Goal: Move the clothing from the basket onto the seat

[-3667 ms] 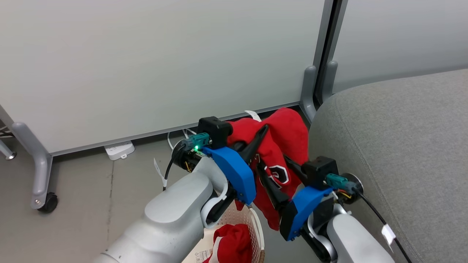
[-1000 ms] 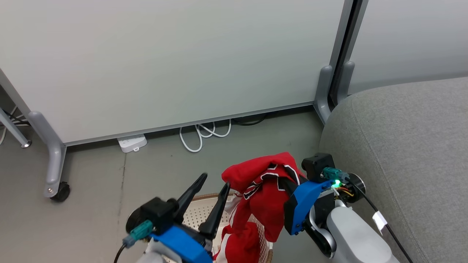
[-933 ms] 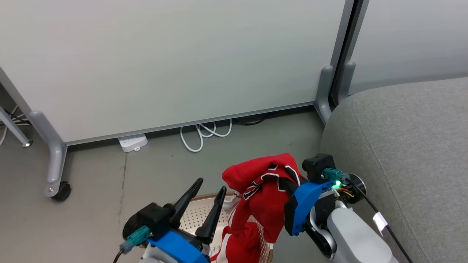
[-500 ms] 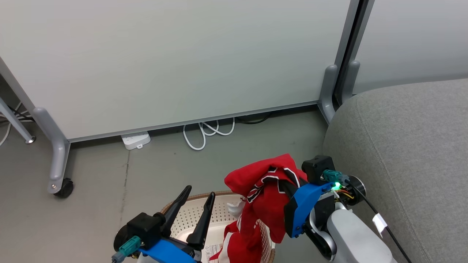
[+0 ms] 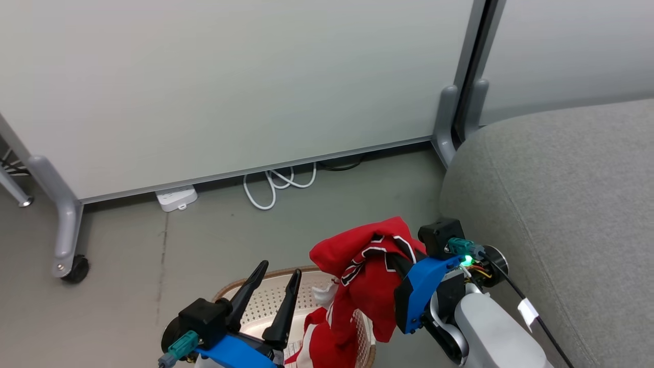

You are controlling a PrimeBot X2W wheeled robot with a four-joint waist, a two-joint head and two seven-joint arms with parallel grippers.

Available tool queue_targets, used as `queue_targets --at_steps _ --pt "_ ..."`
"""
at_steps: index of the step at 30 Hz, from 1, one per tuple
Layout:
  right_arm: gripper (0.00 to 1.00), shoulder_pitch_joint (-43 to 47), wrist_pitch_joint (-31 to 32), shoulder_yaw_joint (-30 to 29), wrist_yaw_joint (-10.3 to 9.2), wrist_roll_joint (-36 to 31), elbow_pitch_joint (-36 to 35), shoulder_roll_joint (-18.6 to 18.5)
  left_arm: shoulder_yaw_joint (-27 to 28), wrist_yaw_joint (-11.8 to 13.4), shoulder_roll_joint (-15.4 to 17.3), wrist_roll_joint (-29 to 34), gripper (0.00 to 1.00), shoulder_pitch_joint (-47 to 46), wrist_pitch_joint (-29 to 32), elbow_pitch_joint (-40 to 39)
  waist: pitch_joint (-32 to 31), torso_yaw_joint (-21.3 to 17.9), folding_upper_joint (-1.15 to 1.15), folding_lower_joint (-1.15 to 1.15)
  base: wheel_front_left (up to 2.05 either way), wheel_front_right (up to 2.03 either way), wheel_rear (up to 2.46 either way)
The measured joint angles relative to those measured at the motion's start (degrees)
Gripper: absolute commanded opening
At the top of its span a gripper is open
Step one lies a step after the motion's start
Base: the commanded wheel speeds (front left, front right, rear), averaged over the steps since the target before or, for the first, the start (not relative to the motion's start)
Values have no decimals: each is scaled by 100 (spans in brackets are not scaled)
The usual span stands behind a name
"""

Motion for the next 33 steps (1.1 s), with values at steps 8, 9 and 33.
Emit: queue_targets --at_steps 8,9,33 --pt "0 -61 -3 0 0 7 -32 1 -151 -7 0 -13 100 -79 0 -60 140 -463 0 0 0 0 0" --pt "0 -62 -7 3 0 7 -30 1 -169 -7 0 -16 100 -118 -1 -62 160 -540 0 0 0 0 0" --pt "0 -233 -261 81 -1 268 141 -7 -399 -8 151 -96 100 -398 -1 -15 424 -2666 0 0 0 0 0"
